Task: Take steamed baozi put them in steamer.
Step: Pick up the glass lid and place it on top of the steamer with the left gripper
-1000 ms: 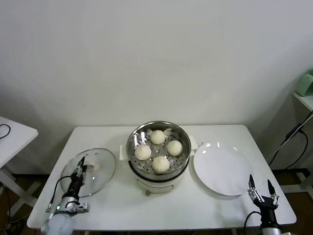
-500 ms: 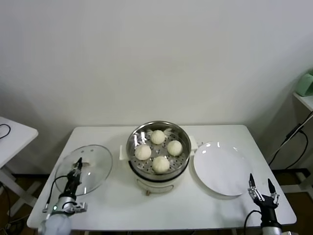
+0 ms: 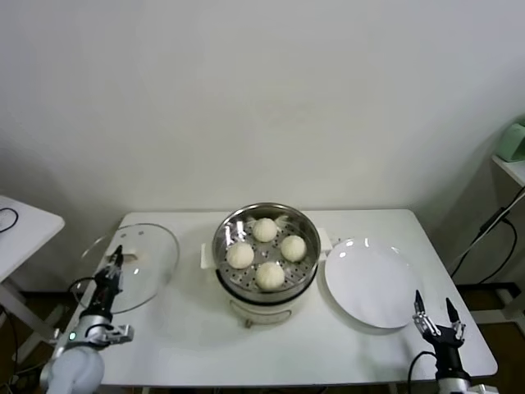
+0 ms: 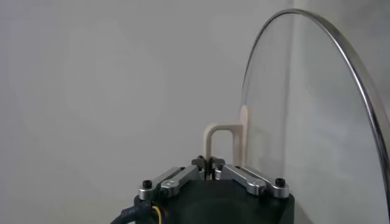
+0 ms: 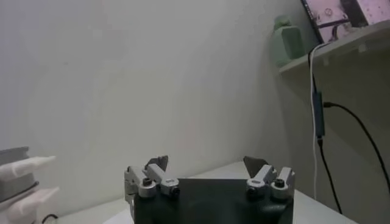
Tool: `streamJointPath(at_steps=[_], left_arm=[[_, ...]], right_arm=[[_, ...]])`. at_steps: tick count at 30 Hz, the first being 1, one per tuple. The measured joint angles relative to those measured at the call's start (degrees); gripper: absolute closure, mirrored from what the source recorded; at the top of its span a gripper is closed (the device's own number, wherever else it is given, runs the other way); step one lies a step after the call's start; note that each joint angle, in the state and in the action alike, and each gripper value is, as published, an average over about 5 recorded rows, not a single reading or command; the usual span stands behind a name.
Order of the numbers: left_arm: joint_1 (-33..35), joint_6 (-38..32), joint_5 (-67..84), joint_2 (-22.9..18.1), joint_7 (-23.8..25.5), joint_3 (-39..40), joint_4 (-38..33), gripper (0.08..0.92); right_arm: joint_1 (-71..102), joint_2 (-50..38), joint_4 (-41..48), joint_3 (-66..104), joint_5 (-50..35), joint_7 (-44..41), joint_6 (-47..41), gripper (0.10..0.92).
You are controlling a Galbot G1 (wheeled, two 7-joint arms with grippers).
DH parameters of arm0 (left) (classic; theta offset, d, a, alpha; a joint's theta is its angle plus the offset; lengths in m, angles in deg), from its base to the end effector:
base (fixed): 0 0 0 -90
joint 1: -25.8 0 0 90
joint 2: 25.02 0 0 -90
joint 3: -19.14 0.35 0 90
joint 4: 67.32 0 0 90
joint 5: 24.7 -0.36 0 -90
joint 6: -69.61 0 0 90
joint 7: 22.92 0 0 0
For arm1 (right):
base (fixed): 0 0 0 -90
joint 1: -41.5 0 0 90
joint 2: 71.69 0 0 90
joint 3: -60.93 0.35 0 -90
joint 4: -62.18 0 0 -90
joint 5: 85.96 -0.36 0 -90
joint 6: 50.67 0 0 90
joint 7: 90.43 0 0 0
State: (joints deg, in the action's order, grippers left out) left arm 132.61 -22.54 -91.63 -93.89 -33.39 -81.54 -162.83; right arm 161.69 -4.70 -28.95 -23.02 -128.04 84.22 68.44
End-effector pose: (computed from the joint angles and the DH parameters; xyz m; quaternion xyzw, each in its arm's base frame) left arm 0.2589 0.1757 -0.3606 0.0530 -0.7052 -0.7068 0.0186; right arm 0.1581 -0.1690 -0.4400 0.0695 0.9895 0.1225 0.0332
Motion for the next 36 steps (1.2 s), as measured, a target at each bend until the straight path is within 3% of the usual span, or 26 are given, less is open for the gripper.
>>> streamJointPath(at_steps=[17, 26, 36], left_arm=[[0.1, 23.5, 6.3, 10.0, 11.0, 9.2, -20.3, 0.865], [-4.3, 32.5, 5.3, 10.2, 14.1, 18.7, -23.6, 0.865], [-9.7, 36.7, -0.1, 7.1, 17.9, 30.3, -24.0, 0.865]], right_arm=[[-0.2, 0.7, 0.8, -0.7, 4.0, 0.7, -1.0, 0.203], [-0.2, 1.1, 1.0, -0.8, 5.6, 0.9, -1.7, 0.203], [-0.5, 1.5, 1.2, -0.7, 6.4, 1.1, -2.1, 0.203]])
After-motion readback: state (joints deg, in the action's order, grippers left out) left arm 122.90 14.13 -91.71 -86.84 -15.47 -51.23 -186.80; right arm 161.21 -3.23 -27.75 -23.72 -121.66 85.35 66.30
